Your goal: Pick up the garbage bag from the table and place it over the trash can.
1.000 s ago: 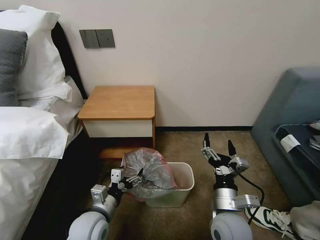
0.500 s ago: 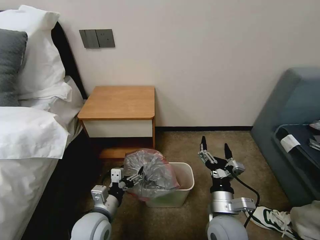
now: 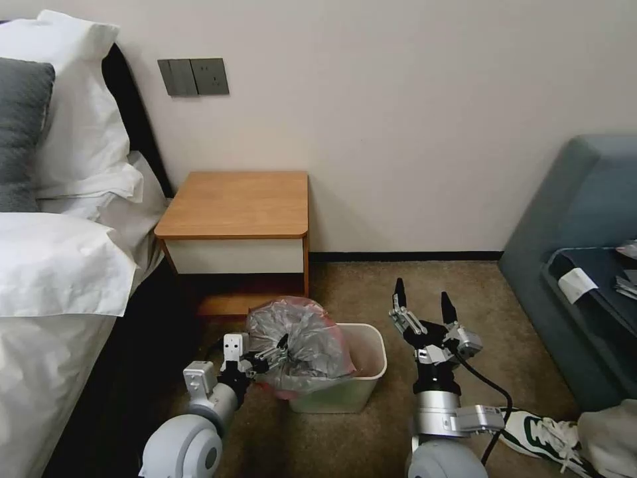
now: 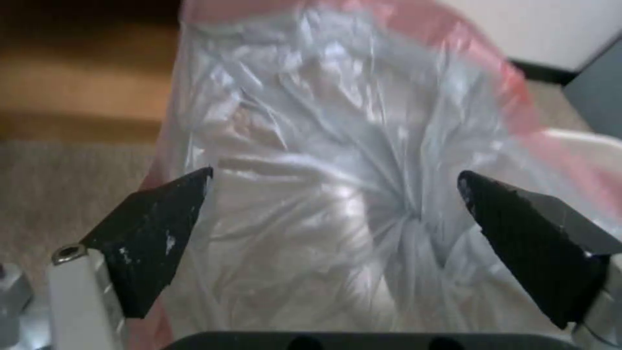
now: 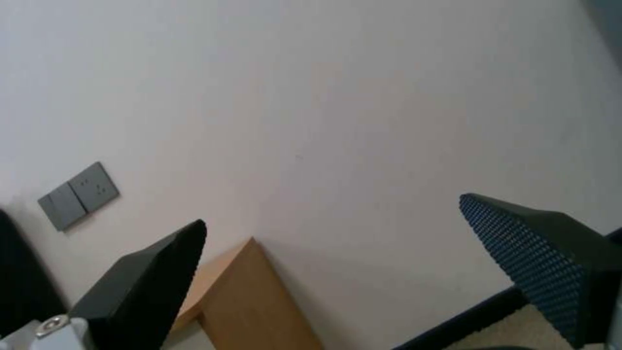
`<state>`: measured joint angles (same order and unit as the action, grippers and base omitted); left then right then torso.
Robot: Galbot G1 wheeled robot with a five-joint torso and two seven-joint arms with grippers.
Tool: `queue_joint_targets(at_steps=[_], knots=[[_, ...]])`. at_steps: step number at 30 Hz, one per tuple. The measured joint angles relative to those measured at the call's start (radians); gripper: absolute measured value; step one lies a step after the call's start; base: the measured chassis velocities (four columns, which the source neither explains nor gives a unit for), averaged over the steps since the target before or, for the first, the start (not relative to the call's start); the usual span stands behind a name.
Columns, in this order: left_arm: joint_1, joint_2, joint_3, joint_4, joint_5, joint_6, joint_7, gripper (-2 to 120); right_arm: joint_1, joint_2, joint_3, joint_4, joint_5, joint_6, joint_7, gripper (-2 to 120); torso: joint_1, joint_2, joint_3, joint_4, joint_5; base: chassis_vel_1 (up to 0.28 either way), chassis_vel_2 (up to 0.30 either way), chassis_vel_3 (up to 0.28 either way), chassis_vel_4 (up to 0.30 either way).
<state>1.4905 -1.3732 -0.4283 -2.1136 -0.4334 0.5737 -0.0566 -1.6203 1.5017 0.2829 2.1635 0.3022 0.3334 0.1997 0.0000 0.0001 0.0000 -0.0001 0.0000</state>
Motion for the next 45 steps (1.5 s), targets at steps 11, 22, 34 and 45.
queue_joint_targets(at_steps=[11,22,34,45], knots=[[-0.052,-0.034,-0.003,0.022,0.019,0.096,-0.007,97,-0.022,0.015,-0.011,-0.003,-0.015,0.025,-0.002,100,0.000,0.000,0.000,0.0000,0.0001,0.000,0.000,0.000,0.000],[-0.076,-0.062,0.001,0.041,0.118,0.155,0.030,78,-0.027,0.018,-0.011,-0.003,-0.019,0.032,-0.002,100,0.000,0.000,0.000,0.0001,0.0001,0.000,0.000,0.000,0.000],[-0.083,-0.104,0.012,0.057,0.212,0.166,0.051,36,-0.026,0.017,-0.010,-0.002,-0.020,0.039,0.000,100,0.000,0.000,0.000,0.0001,0.0001,0.000,0.000,0.000,0.000],[-0.069,-0.146,0.035,0.074,0.293,0.160,0.048,7,-0.038,0.011,-0.013,0.012,-0.020,0.041,0.001,100,0.000,0.000,0.000,0.0001,0.0003,0.000,0.000,0.000,0.000]])
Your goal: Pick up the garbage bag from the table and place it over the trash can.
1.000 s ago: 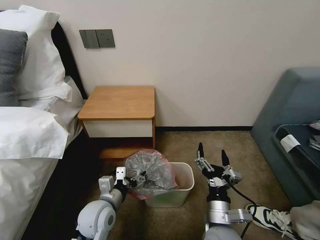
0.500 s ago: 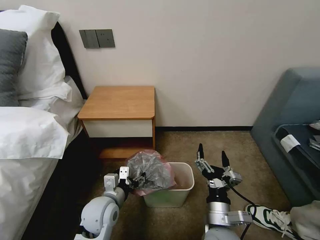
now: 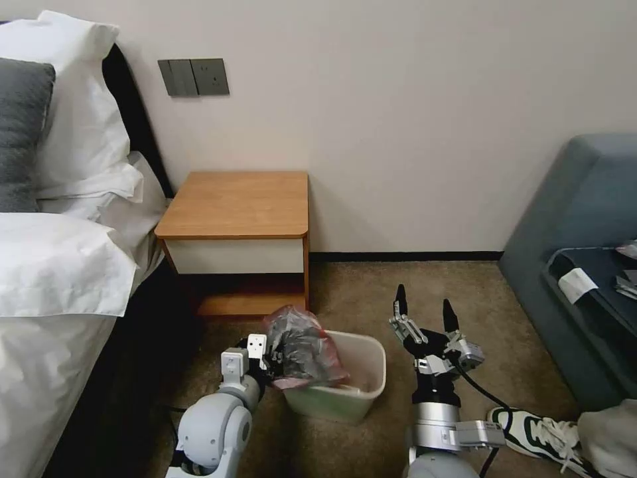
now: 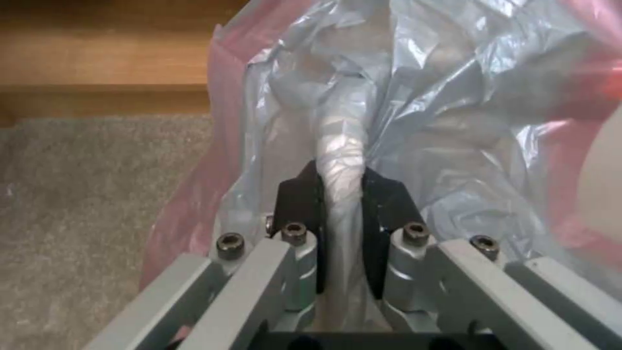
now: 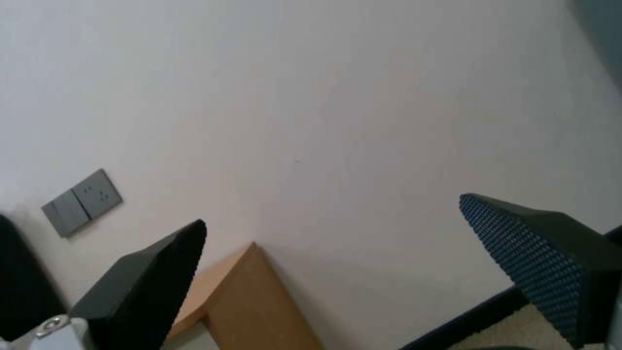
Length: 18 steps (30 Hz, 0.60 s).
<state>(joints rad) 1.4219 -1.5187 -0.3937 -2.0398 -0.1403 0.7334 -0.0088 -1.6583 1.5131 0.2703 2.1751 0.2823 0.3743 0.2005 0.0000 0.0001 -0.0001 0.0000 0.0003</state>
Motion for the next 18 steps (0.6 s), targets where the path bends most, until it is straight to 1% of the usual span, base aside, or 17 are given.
queue_joint_targets(at_steps=[3,5,6,8,9,10,11,12,13,14,17,18], knots=[[0.012,-0.001,0.000,-0.006,0.002,-0.017,-0.010,7,0.000,-0.004,-0.001,0.006,0.000,-0.002,0.000,100,0.000,0.000,0.000,0.0000,-0.0001,0.000,0.000,0.000,0.000],[0.035,0.002,0.000,-0.015,0.001,-0.077,-0.031,7,0.002,-0.007,-0.005,0.013,0.000,-0.011,-0.001,100,0.000,0.000,0.000,-0.0001,-0.0002,0.000,0.000,0.000,0.000],[0.035,0.002,0.000,-0.015,0.001,-0.077,-0.031,7,0.002,-0.007,-0.005,0.013,0.000,-0.011,-0.001,100,0.000,0.000,0.000,-0.0001,-0.0002,0.000,0.000,0.000,0.000],[0.068,0.013,0.000,-0.031,-0.009,-0.173,-0.050,7,0.004,-0.018,-0.020,0.029,0.000,-0.036,-0.002,100,0.000,0.000,0.000,-0.0001,-0.0003,0.000,0.000,0.000,0.000],[0.087,0.023,-0.004,-0.043,-0.018,-0.246,-0.056,7,0.005,-0.032,-0.033,0.042,0.002,-0.061,-0.005,100,0.000,0.000,0.000,0.0001,-0.0002,0.000,0.000,0.000,0.000],[0.087,0.023,-0.004,-0.043,-0.018,-0.246,-0.056,7,0.005,-0.032,-0.033,0.042,0.002,-0.061,-0.005,100,0.000,0.000,0.000,0.0001,-0.0002,0.000,0.000,0.000,0.000],[0.096,0.031,-0.008,-0.049,-0.024,-0.299,-0.057,7,0.006,-0.045,-0.041,0.052,0.004,-0.082,-0.011,100,0.000,0.000,0.000,0.0000,-0.0002,0.000,0.000,0.000,0.000],[0.110,0.045,-0.016,-0.054,-0.029,-0.370,-0.058,7,0.008,-0.066,-0.053,0.067,0.006,-0.113,-0.025,100,0.000,0.000,0.000,0.0000,-0.0002,0.000,0.000,0.000,0.000],[0.117,0.053,-0.021,-0.054,-0.032,-0.414,-0.059,7,0.010,-0.079,-0.060,0.074,0.009,-0.130,-0.034,100,0.000,0.000,0.000,0.0001,-0.0002,0.000,0.000,0.000,0.000],[0.117,0.053,-0.021,-0.054,-0.032,-0.414,-0.059,7,0.010,-0.079,-0.060,0.074,0.009,-0.130,-0.034,100,0.000,0.000,0.000,0.0001,-0.0002,0.000,0.000,0.000,0.000],[0.132,0.074,-0.033,-0.054,-0.034,-0.522,-0.059,7,0.023,-0.133,-0.086,0.096,0.031,-0.183,-0.068,100,0.000,0.000,0.000,-0.0001,-0.0003,0.000,0.000,0.000,0.000],[0.132,0.074,-0.033,-0.054,-0.034,-0.522,-0.059,7,0.023,-0.133,-0.086,0.096,0.031,-0.183,-0.068,100,0.000,0.000,0.000,-0.0001,-0.0003,0.000,0.000,0.000,0.000]])
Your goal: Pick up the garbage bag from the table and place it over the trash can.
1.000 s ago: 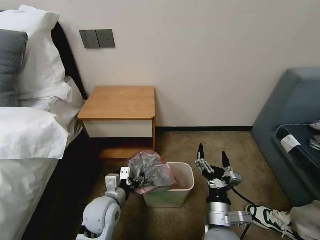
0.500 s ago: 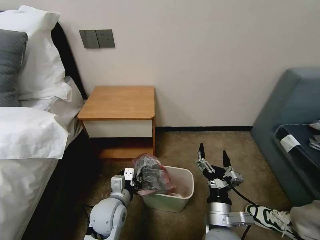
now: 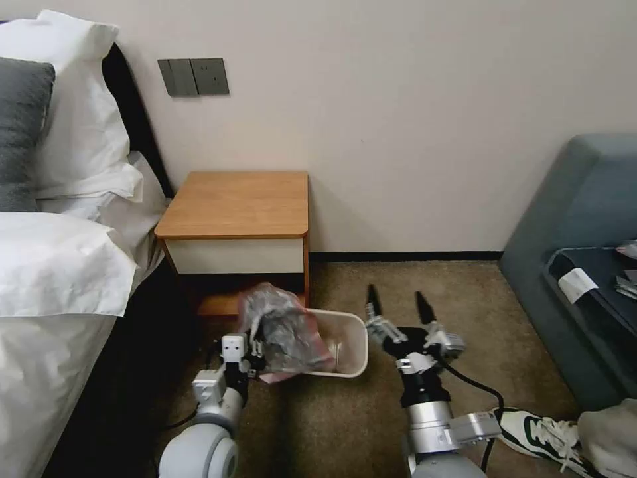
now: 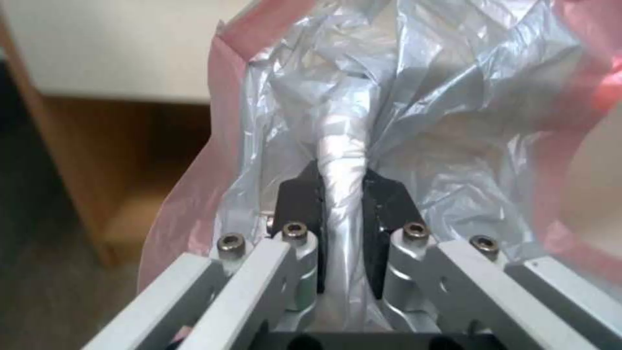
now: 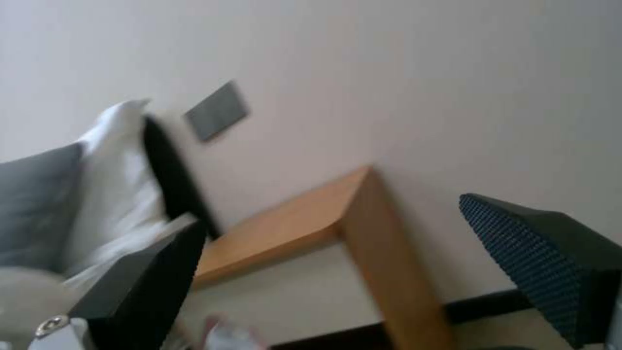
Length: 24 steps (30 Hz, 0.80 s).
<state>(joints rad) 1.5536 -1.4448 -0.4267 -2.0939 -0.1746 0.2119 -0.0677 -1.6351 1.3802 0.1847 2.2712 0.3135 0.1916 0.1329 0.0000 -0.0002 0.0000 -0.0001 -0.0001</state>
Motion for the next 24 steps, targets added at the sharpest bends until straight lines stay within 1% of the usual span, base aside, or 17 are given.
queue_joint_targets(at_steps=[1,2,3,4,5,6,7,8,9,11,12,13,16,18,20,21,24], knots=[[0.009,0.012,-0.009,-0.003,-0.003,-0.041,-0.001,7,0.016,-0.039,-0.016,0.015,0.031,-0.037,-0.017,100,0.000,0.000,0.000,-0.0001,0.0001,0.000,0.000,0.000,0.000],[0.023,0.033,-0.017,-0.022,-0.022,-0.073,-0.007,7,0.052,-0.102,-0.029,0.049,0.129,-0.125,-0.045,100,0.000,0.000,0.000,0.0003,0.0003,0.000,0.000,0.000,0.000],[0.022,0.046,-0.016,-0.031,-0.039,-0.082,-0.010,7,0.072,-0.136,-0.030,0.080,0.210,-0.198,-0.055,100,0.000,0.000,0.000,0.0006,0.0003,0.000,0.000,0.000,0.000],[0.017,0.058,-0.012,-0.034,-0.049,-0.087,-0.012,7,0.085,-0.159,-0.027,0.105,0.274,-0.261,-0.058,100,0.000,0.000,0.000,0.0006,0.0001,0.000,0.000,0.000,0.000],[0.017,0.058,-0.012,-0.034,-0.049,-0.087,-0.012,7,0.085,-0.159,-0.027,0.105,0.274,-0.261,-0.058,100,0.000,0.000,0.000,0.0006,0.0001,0.000,0.000,0.000,0.000],[0.009,0.068,-0.005,-0.034,-0.059,-0.090,-0.012,7,0.094,-0.173,-0.024,0.121,0.318,-0.305,-0.057,100,0.000,0.000,0.000,0.0005,0.0001,0.000,0.000,0.000,0.000],[-0.009,0.083,0.008,-0.028,-0.074,-0.099,-0.011,7,0.118,-0.198,-0.021,0.148,0.409,-0.382,-0.039,100,0.000,0.000,0.000,-0.0003,0.0001,0.000,0.000,0.000,0.000],[-0.010,0.088,0.011,-0.018,-0.082,-0.120,-0.008,7,0.169,-0.214,-0.036,0.161,0.514,-0.465,0.017,100,0.000,0.000,0.000,-0.0004,0.0000,0.000,0.000,0.000,0.000],[-0.010,0.088,0.011,-0.018,-0.082,-0.120,-0.008,7,0.169,-0.214,-0.036,0.161,0.514,-0.465,0.017,100,0.000,0.000,0.000,-0.0004,0.0000,0.000,0.000,0.000,0.000],[-0.001,0.087,0.002,-0.009,-0.086,-0.159,-0.001,7,0.247,-0.219,-0.086,0.162,0.609,-0.586,0.118,100,0.000,0.000,0.000,0.0001,0.0000,0.000,0.000,0.000,0.000],[0.001,0.087,-0.003,-0.006,-0.084,-0.174,0.003,7,0.286,-0.219,-0.110,0.150,0.626,-0.628,0.155,100,0.000,0.000,0.000,0.0002,0.0000,0.000,0.000,0.000,0.000],[0.001,0.087,-0.003,-0.006,-0.084,-0.174,0.003,7,0.286,-0.219,-0.110,0.150,0.626,-0.628,0.155,100,0.000,0.000,0.000,0.0002,0.0000,0.000,0.000,0.000,0.000],[0.005,0.087,-0.014,-0.004,-0.069,-0.201,0.010,7,0.372,-0.215,-0.158,0.117,0.680,-0.693,0.245,100,0.000,0.000,0.000,0.0002,0.0000,0.000,0.000,0.000,0.000],[0.006,0.087,-0.014,-0.004,-0.068,-0.203,0.011,7,0.387,-0.214,-0.164,0.111,0.689,-0.703,0.260,100,0.000,0.000,0.000,0.0001,0.0000,0.000,0.000,0.000,0.000],[0.012,0.085,-0.020,-0.008,-0.060,-0.223,0.023,7,0.491,-0.203,-0.206,0.042,0.728,-0.743,0.324,100,0.000,0.000,0.000,0.0001,0.0000,0.000,0.000,0.000,0.000],[0.012,0.085,-0.020,-0.008,-0.060,-0.223,0.023,7,0.491,-0.203,-0.206,0.042,0.728,-0.743,0.324,100,0.000,0.000,0.000,0.0001,0.0000,0.000,0.000,0.000,0.000],[0.014,0.087,-0.028,-0.006,-0.058,-0.253,0.042,7,0.610,-0.188,-0.254,-0.062,0.790,-0.782,0.392,100,0.000,0.000,0.000,0.0002,0.0000,0.000,0.000,0.000,0.000]])
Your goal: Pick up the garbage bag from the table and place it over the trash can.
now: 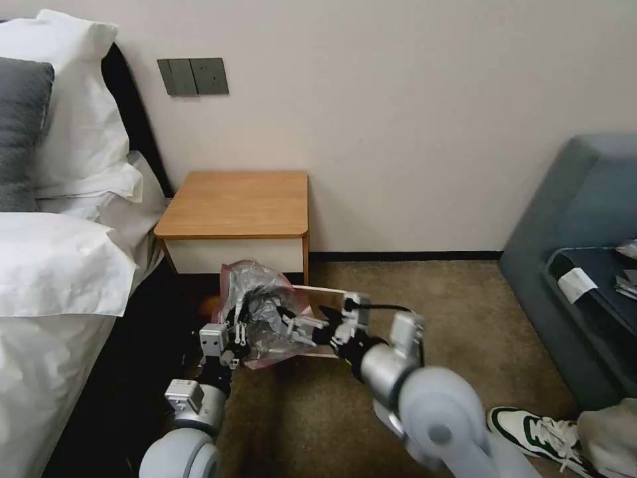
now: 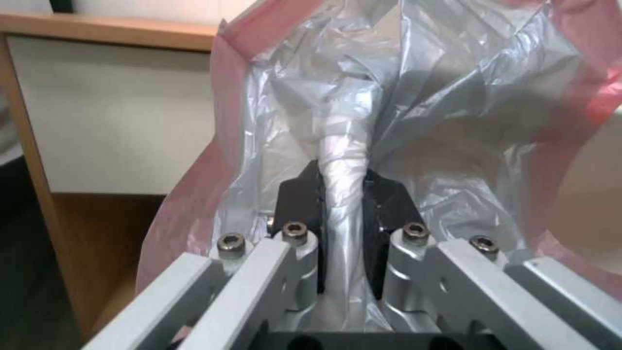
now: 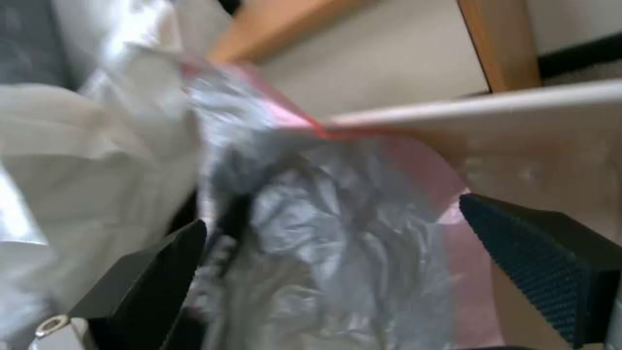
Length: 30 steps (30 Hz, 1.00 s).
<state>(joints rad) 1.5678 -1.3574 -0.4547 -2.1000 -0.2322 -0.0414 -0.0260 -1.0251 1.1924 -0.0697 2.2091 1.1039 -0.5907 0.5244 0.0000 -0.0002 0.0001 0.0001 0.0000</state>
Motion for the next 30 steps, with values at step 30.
queue_joint_targets(at_steps=[30], knots=[[0.011,0.017,-0.010,0.009,-0.021,-0.097,0.070,7,0.120,0.030,-0.033,-0.175,-0.025,-0.005,-0.051,90,0.000,0.000,0.000,-0.0002,0.0000,0.000,0.000,0.000,0.000]])
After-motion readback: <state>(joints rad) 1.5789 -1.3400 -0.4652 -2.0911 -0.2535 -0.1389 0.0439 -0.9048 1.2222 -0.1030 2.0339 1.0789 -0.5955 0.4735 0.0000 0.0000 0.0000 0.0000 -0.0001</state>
